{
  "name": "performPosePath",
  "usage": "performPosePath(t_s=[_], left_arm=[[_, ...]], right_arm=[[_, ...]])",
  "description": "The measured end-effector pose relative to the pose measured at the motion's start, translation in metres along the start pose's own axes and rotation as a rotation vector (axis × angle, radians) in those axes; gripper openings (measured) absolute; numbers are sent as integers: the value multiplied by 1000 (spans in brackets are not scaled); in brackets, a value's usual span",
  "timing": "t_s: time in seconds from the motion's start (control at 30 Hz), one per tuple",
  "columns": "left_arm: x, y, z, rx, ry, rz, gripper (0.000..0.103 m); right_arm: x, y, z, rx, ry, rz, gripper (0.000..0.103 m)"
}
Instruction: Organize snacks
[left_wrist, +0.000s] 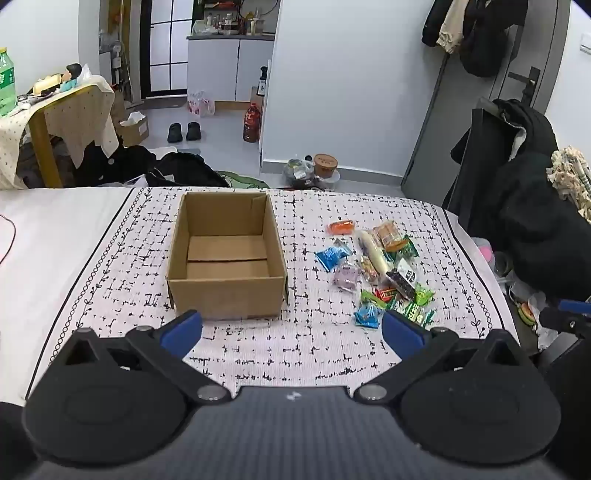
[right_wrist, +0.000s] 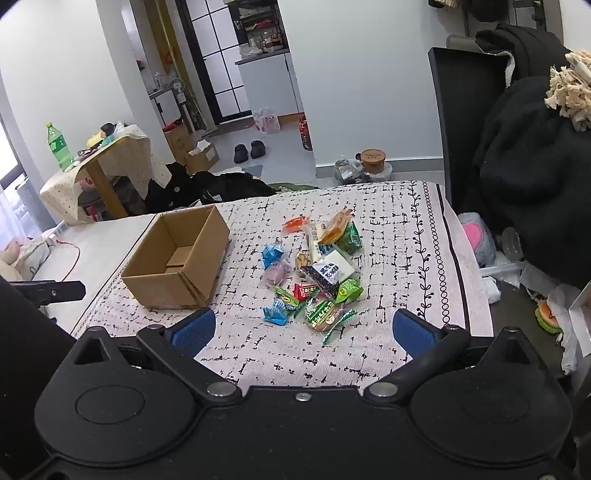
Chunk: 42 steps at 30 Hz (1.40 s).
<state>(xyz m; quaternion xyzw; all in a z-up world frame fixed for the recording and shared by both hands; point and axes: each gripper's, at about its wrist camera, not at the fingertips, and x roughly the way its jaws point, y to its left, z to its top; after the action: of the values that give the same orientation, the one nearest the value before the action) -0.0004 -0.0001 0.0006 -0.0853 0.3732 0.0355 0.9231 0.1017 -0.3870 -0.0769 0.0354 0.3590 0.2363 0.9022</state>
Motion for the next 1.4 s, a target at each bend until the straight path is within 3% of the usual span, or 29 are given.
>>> performPosePath(t_s=[0.63, 1.4], left_arm=[[3, -11, -7, 46, 32, -24, 103], [-2, -5, -7, 21, 20, -24, 103]], right_arm=[[-7, -9, -2, 14, -1, -12, 103], [-5, -2, -3, 6, -9, -10, 103]])
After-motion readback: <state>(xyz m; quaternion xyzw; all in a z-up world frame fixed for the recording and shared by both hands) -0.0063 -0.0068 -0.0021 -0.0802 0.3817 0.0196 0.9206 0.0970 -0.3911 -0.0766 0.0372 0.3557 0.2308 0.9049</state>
